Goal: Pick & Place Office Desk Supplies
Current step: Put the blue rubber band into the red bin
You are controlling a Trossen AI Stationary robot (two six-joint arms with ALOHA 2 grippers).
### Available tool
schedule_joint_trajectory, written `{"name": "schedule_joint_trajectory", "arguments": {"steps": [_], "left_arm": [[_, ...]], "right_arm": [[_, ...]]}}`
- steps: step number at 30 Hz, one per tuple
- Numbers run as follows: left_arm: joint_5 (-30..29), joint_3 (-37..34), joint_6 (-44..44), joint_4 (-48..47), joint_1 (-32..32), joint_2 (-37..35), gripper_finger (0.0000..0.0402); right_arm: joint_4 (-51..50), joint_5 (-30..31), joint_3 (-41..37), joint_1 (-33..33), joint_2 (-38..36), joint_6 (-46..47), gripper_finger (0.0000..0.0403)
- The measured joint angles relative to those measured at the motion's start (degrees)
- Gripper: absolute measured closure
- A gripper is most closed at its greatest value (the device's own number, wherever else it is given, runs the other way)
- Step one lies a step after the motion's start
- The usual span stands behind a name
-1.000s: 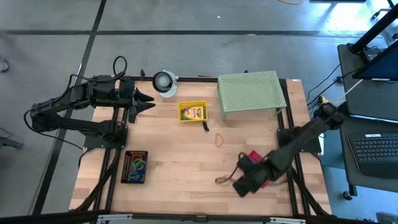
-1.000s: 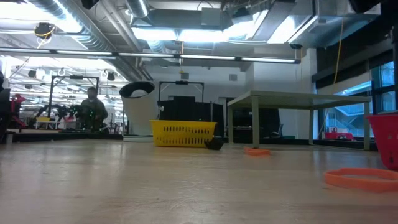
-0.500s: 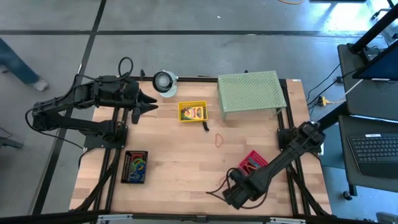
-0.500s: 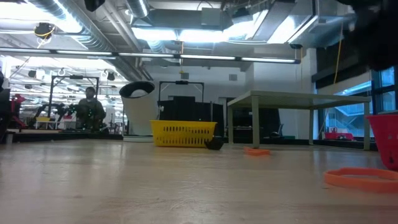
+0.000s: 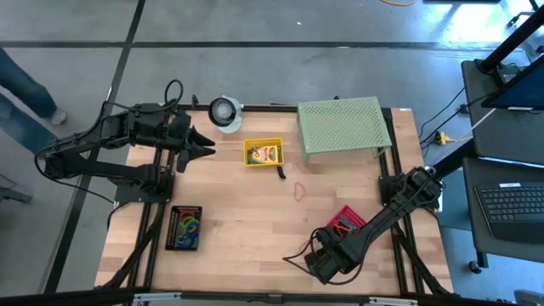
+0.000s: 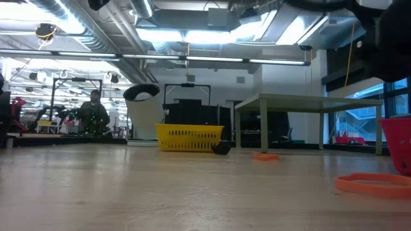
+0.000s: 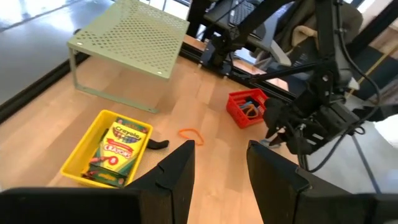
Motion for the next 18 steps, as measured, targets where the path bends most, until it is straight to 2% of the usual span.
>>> {"name": "schedule_joint_trajectory", "arguments": {"steps": [9,13,18], "left_arm": [[0.8,0.0,0.0,0.2,0.0,0.0,0.0261],[0.8,0.0,0.0,0.2,0.0,0.0,0.0261],[0.8,0.0,-0.8,0.2,0.0,0.0,0.0261]], "right_arm": [[1.2,0.2,0.0,0.0,0.0,0.4,0.0193],[3.7,-0.7,0.1,0.1,1.9,1.3,0.0185],[4.1,-3.7,0.4,0.0,3.8,1.4,0.0196]]}}
